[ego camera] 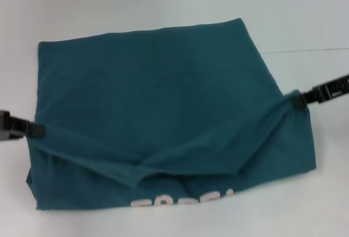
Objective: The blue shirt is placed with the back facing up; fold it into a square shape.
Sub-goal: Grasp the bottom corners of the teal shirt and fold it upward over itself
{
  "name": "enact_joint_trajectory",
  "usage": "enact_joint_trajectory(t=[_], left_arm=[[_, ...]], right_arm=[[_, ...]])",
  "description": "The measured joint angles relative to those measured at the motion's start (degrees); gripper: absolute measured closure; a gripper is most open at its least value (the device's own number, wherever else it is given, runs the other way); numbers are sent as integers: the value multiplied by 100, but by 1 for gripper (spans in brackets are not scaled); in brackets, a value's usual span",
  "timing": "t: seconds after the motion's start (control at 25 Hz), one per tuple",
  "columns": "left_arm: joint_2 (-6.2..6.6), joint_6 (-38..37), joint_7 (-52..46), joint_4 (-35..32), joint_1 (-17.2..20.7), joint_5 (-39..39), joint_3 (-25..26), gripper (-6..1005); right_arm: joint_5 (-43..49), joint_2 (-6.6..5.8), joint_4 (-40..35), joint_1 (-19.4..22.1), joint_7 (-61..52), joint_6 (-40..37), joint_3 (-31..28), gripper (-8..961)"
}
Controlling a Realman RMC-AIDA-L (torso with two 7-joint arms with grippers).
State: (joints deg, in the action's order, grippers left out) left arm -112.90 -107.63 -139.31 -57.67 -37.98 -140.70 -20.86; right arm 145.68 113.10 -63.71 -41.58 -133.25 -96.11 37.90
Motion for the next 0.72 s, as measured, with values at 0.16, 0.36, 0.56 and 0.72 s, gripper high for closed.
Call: enact_joint_trajectory(t=[0.16, 0.36, 0.56, 0.72], left_arm=[[3, 473, 107, 100, -82, 7, -19, 978], [-96, 1306, 611, 310, -160, 24, -154, 975], [-146, 1920, 919, 592, -297, 74, -443, 975], [-177, 2357, 1004, 632, -371, 110, -783, 976]], right_arm=[[-35, 13, 19, -100, -81, 464, 40, 886], [-127, 62, 31, -162, -173, 1176, 61, 886], [-151, 100, 42, -204, -211, 1666, 149, 886], [-139, 110, 208, -212, -266, 2171, 277, 886]])
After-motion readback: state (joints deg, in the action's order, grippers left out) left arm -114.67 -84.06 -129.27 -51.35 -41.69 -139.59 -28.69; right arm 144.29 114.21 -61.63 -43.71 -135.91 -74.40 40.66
